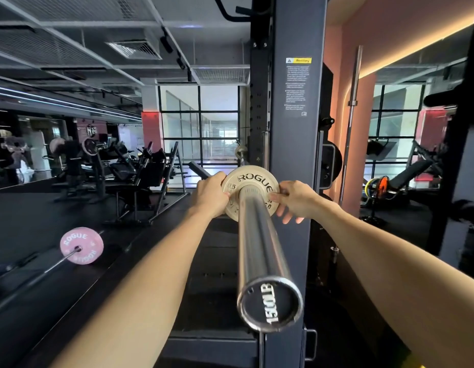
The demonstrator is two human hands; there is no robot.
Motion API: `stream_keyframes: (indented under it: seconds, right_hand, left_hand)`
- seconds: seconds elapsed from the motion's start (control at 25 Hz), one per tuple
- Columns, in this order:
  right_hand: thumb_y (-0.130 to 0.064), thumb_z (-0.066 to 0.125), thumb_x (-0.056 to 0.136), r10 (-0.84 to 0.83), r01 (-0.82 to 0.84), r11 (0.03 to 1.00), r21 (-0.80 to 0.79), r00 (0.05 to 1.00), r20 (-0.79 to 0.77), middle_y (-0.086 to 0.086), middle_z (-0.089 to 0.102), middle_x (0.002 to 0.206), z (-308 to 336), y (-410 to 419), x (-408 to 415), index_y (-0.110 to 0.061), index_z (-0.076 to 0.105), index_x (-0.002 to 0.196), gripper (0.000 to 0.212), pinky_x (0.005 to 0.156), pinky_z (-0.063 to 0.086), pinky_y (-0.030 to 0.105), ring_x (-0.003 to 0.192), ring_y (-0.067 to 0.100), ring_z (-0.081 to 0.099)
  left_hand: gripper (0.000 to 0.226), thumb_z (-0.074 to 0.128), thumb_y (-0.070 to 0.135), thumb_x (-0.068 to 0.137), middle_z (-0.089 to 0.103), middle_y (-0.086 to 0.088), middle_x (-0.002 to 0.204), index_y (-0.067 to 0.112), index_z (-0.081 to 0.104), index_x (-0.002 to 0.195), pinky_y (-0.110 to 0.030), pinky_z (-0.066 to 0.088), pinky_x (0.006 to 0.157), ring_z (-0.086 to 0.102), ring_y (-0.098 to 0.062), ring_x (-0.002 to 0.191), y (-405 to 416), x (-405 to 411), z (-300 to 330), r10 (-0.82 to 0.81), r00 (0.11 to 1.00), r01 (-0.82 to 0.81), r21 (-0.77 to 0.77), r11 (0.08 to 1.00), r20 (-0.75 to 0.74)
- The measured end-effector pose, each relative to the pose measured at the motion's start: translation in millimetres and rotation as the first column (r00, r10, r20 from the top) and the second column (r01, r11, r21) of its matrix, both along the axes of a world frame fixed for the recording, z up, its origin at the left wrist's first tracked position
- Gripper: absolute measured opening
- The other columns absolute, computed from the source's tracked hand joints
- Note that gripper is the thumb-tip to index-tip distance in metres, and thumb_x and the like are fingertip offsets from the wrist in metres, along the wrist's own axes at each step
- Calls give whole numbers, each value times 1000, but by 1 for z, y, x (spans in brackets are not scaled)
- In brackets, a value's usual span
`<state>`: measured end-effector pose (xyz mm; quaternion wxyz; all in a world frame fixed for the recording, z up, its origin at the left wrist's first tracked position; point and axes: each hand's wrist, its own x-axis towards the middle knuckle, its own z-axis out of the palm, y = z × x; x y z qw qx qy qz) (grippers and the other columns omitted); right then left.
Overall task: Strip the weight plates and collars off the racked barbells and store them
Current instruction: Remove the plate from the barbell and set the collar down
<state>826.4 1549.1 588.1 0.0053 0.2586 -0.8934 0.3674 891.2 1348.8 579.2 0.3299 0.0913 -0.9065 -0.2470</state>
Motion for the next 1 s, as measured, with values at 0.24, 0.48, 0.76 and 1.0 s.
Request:
stream_keyframes:
  seconds: [0.24,0.48,0.76,1.0]
  right_hand:
    - [-37,50,98,-9,9,1000,-9,1000,6,7,69,74,-1,-24,-62,-18,51,82,25,46,47,25,57,22,67]
    - [-38,51,98,0,-1,1000,20,1000,9,6,70,75,-2,-37,-101,-19,51,82,25,45,47,24,56,21,67]
    - [-42,48,98,-45,46,998,36,999,-7,6,70,83,-9,-38,-103,-21,53,83,26,48,51,27,60,22,68]
    - [-28,51,95,-57,57,994,91,998,-4,3,62,91,-50,-49,-77,-11,59,109,24,72,56,37,78,25,61]
  left_hand:
    - [18,57,9,86,66,-7,92,22,60,98,-38,55,69,64,-30,82,-22,-61,1,35,999,-35,-19,999,-5]
    - [24,55,8,87,65,-5,94,24,61,103,-32,46,66,61,-30,84,-34,-98,1,39,999,-39,-7,999,17]
    - [10,60,30,91,63,-7,98,25,57,99,-40,54,75,61,-29,84,-38,-102,-2,22,997,-22,-4,1000,73]
    - [32,65,48,84,63,-3,100,26,54,104,-33,46,80,57,-22,93,-71,-52,-16,10,981,-18,38,999,192]
